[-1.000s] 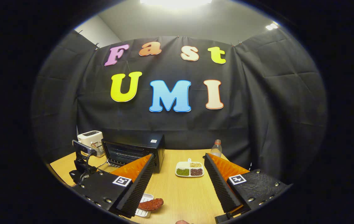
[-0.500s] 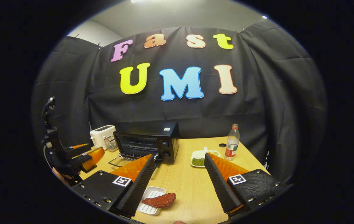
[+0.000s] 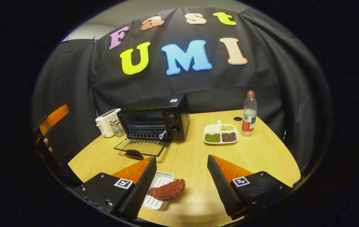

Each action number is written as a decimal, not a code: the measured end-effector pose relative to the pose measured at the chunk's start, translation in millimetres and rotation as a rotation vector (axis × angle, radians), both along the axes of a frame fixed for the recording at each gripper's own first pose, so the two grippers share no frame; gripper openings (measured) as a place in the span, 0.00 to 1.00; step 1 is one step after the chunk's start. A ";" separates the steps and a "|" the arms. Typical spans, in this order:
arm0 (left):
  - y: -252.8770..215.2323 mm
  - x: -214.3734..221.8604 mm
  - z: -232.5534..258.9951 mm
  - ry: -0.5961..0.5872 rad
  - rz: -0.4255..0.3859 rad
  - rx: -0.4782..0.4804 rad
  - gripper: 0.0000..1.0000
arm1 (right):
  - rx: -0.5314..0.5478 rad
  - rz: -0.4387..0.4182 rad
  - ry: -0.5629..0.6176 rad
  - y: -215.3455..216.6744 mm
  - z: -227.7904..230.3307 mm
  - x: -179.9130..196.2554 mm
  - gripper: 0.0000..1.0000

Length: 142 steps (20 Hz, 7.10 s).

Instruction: Open the electric oven with the left hand, put the food in, and close the electric oven.

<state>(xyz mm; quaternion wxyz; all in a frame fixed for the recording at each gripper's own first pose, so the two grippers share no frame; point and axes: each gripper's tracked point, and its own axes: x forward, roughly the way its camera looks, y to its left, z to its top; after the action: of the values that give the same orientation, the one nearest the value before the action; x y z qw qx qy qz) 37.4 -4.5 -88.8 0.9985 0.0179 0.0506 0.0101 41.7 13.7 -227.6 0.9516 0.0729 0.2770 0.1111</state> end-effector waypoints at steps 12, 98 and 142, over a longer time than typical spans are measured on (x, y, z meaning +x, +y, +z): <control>31.2 -26.2 -4.8 0.029 0.086 0.047 1.00 | 0.278 -0.025 0.373 32.0 -84.6 -25.4 0.86; 163.3 65.6 -82.3 0.156 0.164 0.057 0.90 | 0.223 -0.165 -0.069 190.4 -29.0 234.3 0.98; -93.6 84.0 -357.0 0.782 -0.245 -0.040 0.98 | -0.161 -0.266 -0.287 9.8 105.3 43.9 0.98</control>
<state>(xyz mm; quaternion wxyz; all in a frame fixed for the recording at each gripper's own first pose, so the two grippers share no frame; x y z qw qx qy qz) 121.4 -98.1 -445.8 0.8979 0.0067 0.4241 -0.1175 85.6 23.4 -122.3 0.9903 0.0158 0.1348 -0.0286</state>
